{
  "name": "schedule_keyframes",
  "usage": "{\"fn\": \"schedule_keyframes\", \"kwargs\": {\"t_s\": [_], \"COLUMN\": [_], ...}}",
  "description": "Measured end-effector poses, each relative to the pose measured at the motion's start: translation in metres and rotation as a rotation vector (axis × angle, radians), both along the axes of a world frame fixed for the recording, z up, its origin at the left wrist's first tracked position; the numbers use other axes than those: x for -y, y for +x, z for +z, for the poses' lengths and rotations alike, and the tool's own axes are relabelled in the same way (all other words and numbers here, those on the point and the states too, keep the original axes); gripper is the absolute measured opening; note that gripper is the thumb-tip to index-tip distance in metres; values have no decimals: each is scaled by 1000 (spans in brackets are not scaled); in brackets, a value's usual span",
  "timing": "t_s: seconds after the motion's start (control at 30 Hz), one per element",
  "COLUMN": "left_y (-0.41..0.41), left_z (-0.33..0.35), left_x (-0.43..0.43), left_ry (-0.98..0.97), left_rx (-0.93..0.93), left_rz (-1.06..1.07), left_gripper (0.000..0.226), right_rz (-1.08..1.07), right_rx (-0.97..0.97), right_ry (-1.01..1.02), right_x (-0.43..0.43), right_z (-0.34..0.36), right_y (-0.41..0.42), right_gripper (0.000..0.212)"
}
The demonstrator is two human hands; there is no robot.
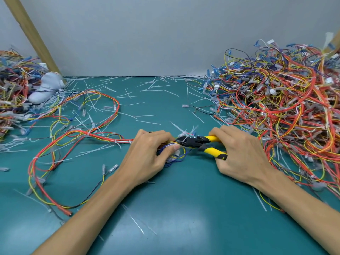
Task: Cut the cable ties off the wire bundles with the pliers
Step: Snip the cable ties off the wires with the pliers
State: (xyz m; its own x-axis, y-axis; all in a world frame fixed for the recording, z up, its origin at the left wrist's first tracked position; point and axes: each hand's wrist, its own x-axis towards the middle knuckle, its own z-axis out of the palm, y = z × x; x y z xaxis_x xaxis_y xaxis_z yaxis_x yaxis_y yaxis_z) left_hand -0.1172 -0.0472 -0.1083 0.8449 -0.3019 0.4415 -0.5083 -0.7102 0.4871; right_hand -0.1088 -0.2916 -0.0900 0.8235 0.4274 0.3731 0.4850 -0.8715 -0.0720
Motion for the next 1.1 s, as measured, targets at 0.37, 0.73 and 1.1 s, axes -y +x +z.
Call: {"fn": "schedule_keyframes", "kwargs": {"t_s": [0.37, 0.73, 1.1], "left_y": [2, 2, 1], "left_z": [-2, -2, -2], "left_x": [-1, -1, 0], "left_ry": [-3, 17, 28], "left_rx": [-2, 13, 28], "left_rz": [-19, -6, 18], "left_gripper": [24, 21, 22], "right_rz": [-25, -49, -16], "right_rx": [-21, -35, 24], "right_ry": [16, 15, 14], "right_x": [1, 3, 6], "right_z": [0, 1, 1], "right_y": [0, 1, 2], "right_gripper": [14, 24, 22]}}
